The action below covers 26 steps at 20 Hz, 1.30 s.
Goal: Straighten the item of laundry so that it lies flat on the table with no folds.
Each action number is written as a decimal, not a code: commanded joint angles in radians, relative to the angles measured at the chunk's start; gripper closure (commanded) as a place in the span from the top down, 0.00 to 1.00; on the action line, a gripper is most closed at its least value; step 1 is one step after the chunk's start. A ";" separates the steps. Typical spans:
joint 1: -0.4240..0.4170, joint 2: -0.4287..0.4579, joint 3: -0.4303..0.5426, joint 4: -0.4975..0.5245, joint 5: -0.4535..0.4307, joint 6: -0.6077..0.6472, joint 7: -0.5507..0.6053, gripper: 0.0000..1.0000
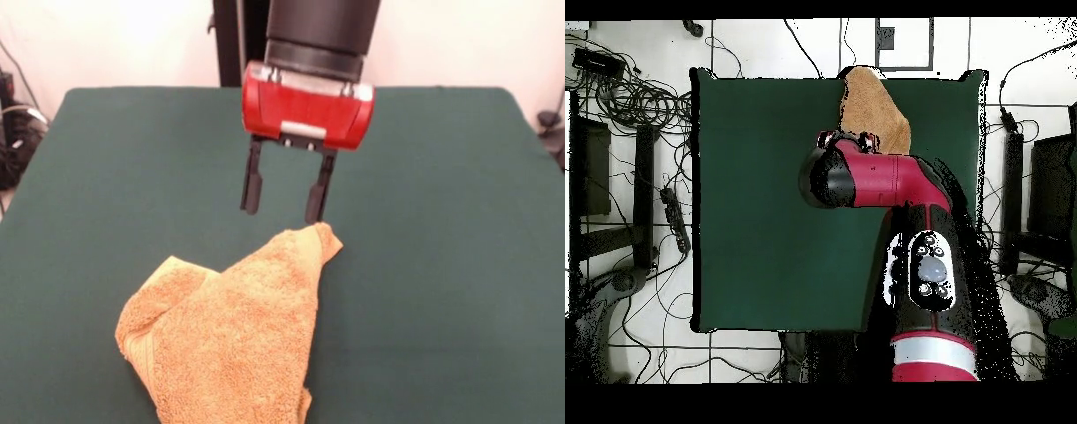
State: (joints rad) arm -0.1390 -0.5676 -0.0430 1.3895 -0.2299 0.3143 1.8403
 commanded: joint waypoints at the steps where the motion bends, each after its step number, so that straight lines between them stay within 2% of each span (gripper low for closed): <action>1: 0.013 0.115 0.058 0.130 0.042 -0.041 0.194 1.00; 15: 0.068 0.178 -0.002 0.138 0.082 -0.050 0.255 1.00; 26: 0.077 0.221 0.011 0.187 0.144 -0.101 0.275 1.00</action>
State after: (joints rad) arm -0.0998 -0.3772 -0.0800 1.4505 -0.1543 0.2688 1.8406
